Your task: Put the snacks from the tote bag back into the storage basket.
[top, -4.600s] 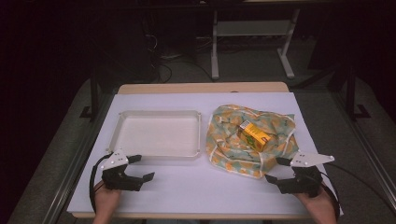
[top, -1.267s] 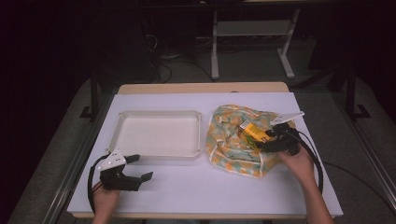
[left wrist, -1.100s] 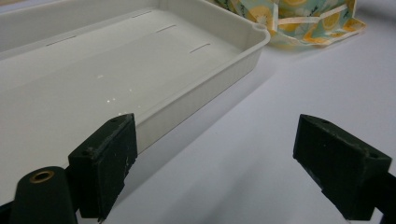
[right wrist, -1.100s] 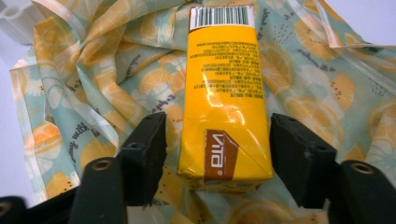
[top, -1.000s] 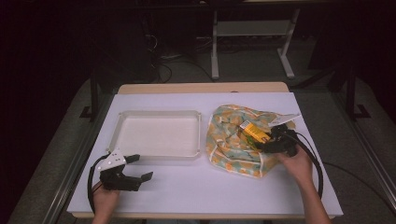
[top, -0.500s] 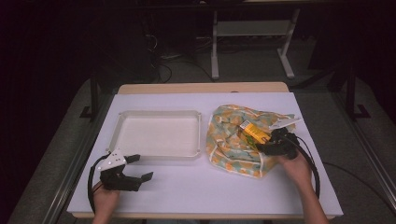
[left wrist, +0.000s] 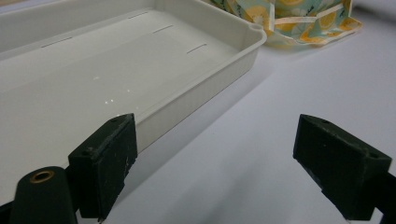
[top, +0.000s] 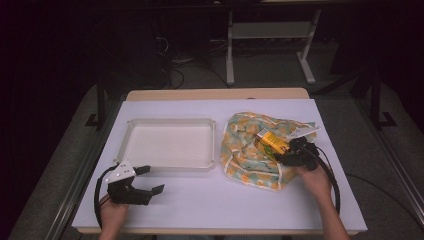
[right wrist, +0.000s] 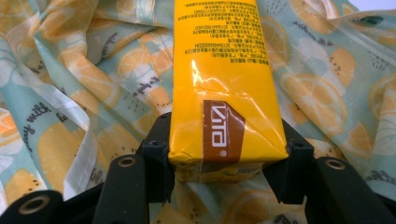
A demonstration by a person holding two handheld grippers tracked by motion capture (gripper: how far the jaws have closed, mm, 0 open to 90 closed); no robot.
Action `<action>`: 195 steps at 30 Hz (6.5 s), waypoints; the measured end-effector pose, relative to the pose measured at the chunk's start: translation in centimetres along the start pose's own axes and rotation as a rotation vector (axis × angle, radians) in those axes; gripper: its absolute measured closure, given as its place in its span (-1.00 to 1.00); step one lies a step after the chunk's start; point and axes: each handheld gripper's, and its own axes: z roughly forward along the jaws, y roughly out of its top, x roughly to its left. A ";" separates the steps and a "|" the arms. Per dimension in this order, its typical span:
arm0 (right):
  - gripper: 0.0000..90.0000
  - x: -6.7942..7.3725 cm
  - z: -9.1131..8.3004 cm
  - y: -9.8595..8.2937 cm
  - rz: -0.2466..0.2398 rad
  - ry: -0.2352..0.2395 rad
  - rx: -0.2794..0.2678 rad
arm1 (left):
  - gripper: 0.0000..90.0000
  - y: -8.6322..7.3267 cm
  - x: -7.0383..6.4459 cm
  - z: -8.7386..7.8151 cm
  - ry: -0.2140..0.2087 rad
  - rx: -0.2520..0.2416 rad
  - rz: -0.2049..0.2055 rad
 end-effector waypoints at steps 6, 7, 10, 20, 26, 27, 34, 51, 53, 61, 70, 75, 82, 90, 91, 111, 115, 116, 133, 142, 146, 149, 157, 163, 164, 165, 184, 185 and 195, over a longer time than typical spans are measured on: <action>0.12 0.6 -0.7 1.6 -0.024 -0.027 0.019 | -0.70 0.0 0.1 0.0 0.002 -0.001 0.005; 0.12 0.6 -0.7 1.6 -0.024 -0.027 0.019 | -0.70 0.0 0.1 0.0 0.002 -0.001 0.005; 0.12 0.7 -1.4 2.9 -0.042 -0.030 0.029 | -0.70 0.0 0.0 0.0 0.002 -0.006 0.003; 0.12 0.5 -5.0 6.1 -0.078 0.013 0.103 | -0.70 0.1 0.0 0.0 0.001 -0.010 0.010; 0.11 0.7 -5.3 6.4 -0.130 -0.007 0.213 | -0.70 0.1 0.0 0.0 0.002 -0.006 0.010; 0.11 0.7 -5.1 6.3 -0.120 0.003 0.227 | -0.70 0.1 0.0 0.0 0.002 -0.008 0.009; 0.10 0.8 -4.2 7.1 -0.133 0.011 0.231 | -0.70 0.2 -0.1 0.0 0.002 -0.006 0.004; 0.02 1.5 -0.8 9.1 -0.114 0.034 0.106 | -0.70 0.1 0.0 -0.1 0.001 -0.009 0.008; 0.06 1.6 -0.6 9.3 -0.117 0.031 0.094 | -0.70 0.1 0.0 -0.1 0.001 -0.010 0.006; 0.05 1.4 -0.6 9.3 -0.102 0.053 0.092 | -0.70 0.1 0.0 0.0 0.000 -0.010 0.012; 0.01 1.5 -0.6 9.2 -0.113 0.051 0.098 | -0.70 0.1 0.0 0.0 0.000 -0.009 0.010; -0.02 1.3 -0.9 9.1 -0.110 0.051 0.098 | -0.70 0.1 0.0 0.0 0.000 -0.008 0.013; -0.09 1.3 -1.0 8.9 -0.106 0.054 0.097 | -0.70 0.1 0.0 0.0 0.000 -0.007 0.012; -0.27 1.6 -1.0 8.8 -0.095 0.058 0.095 | -0.70 0.1 0.0 -0.1 0.000 -0.011 0.010; -0.27 1.6 -1.0 8.8 -0.095 0.058 0.095 | -0.70 0.1 0.0 -0.1 0.000 -0.011 0.010; -0.06 2.0 0.2 8.1 -0.101 0.014 0.106 | -0.70 0.1 0.0 -0.1 0.000 -0.007 0.012; 0.04 2.0 0.1 8.1 -0.106 -0.002 0.109 | -0.70 0.1 0.0 -0.1 0.000 -0.005 0.014; 0.05 2.0 0.1 8.1 -0.106 -0.001 0.109 | -0.70 0.1 0.0 -0.1 0.000 -0.005 0.014; 0.08 1.6 0.0 8.3 -0.101 0.016 0.112 | -0.70 0.1 0.0 -0.1 0.001 -0.007 0.009; 0.09 0.6 -0.5 8.1 -0.076 0.031 0.104 | -0.70 0.1 0.1 -0.1 0.003 -0.005 0.013; 0.09 0.1 -1.0 8.1 -0.052 0.047 0.107 | -0.70 0.1 0.1 -0.1 0.004 -0.005 0.013; 0.09 0.1 -1.3 8.4 -0.065 0.036 0.109 | -0.70 0.1 0.0 -0.2 0.005 -0.005 0.009; 0.09 0.1 -2.9 9.7 -0.088 0.032 0.107 | -0.70 0.0 0.0 -0.2 0.005 -0.017 0.004; 0.09 -0.2 -3.6 10.5 -0.086 0.043 0.116 | -0.70 0.0 0.1 -0.3 0.008 -0.016 0.008; 0.09 -0.2 -3.7 10.5 -0.085 0.046 0.116 | -0.70 0.0 0.1 -0.3 0.008 -0.015 0.008; 0.09 -0.2 -3.7 10.5 -0.085 0.046 0.116 | -0.70 0.0 0.1 -0.3 0.008 -0.015 0.008; 0.09 0.6 -4.8 12.0 -0.129 0.092 0.105 | -0.70 0.0 0.2 -0.4 0.014 -0.019 -0.003; 0.09 0.6 -4.8 12.0 -0.129 0.092 0.105 | -0.70 0.0 0.2 -0.4 0.014 -0.019 -0.003; 0.09 1.4 -5.5 13.2 -0.155 0.122 0.088 | -0.70 0.0 0.2 -0.6 0.017 -0.022 0.002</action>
